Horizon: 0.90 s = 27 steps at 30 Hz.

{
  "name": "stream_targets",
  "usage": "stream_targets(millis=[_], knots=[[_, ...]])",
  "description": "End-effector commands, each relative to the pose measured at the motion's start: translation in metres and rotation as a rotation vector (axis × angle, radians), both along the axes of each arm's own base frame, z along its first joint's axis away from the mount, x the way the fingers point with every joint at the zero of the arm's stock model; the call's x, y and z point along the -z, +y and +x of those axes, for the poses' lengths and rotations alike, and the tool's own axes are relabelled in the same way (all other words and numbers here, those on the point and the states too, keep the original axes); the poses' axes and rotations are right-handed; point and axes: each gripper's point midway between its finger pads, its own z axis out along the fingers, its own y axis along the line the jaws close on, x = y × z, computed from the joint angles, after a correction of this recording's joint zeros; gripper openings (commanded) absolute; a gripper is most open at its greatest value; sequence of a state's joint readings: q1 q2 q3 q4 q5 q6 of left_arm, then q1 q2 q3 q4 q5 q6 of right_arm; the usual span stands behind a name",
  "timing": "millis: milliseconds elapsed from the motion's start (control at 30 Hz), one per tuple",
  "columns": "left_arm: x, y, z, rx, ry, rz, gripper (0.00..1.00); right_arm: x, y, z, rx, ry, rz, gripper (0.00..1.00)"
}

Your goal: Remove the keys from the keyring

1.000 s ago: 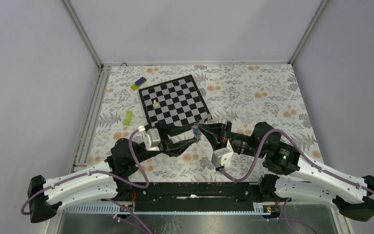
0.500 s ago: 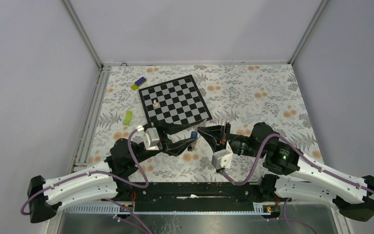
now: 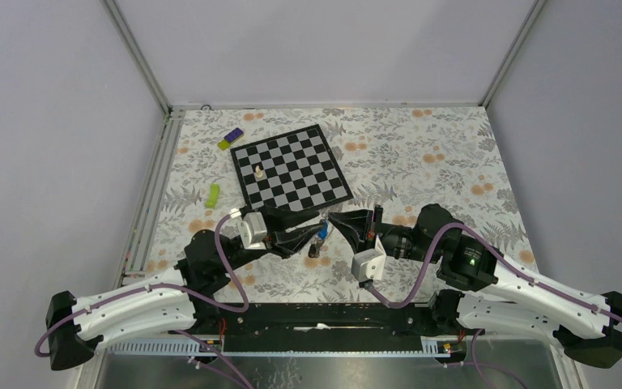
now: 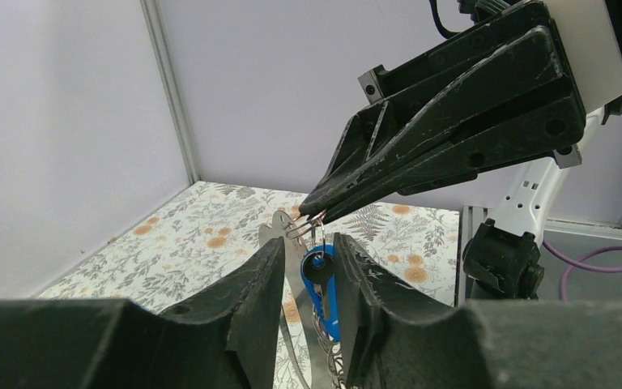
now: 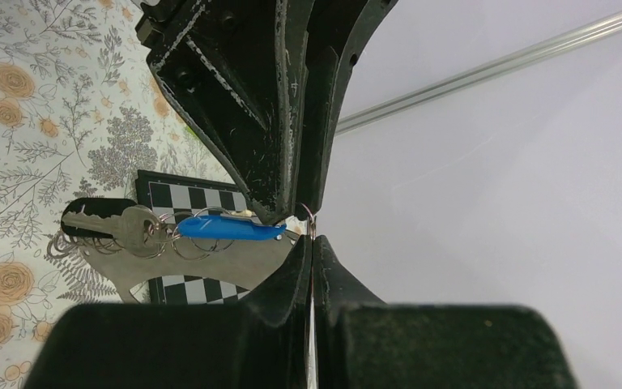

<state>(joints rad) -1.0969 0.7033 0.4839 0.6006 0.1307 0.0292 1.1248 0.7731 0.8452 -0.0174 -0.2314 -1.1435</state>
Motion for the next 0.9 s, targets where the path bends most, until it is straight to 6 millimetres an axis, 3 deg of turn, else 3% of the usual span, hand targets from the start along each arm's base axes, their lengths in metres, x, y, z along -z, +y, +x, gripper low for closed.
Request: stream_targets(millis=[0, 367, 867], knots=[[-0.031, 0.003, -0.005, 0.016, -0.05, -0.074, 0.31, -0.023, 0.001, -0.005, -0.027, -0.018, 0.07, 0.0], [-0.027, -0.006, -0.015, 0.08, -0.096, -0.003, 0.11, -0.02, 0.002, -0.006, -0.032, -0.013, 0.064, 0.0], [-0.022, -0.002, -0.011, 0.046, -0.097, 0.015, 0.0, -0.027, -0.002, -0.002, -0.005, -0.025, 0.092, 0.0]])
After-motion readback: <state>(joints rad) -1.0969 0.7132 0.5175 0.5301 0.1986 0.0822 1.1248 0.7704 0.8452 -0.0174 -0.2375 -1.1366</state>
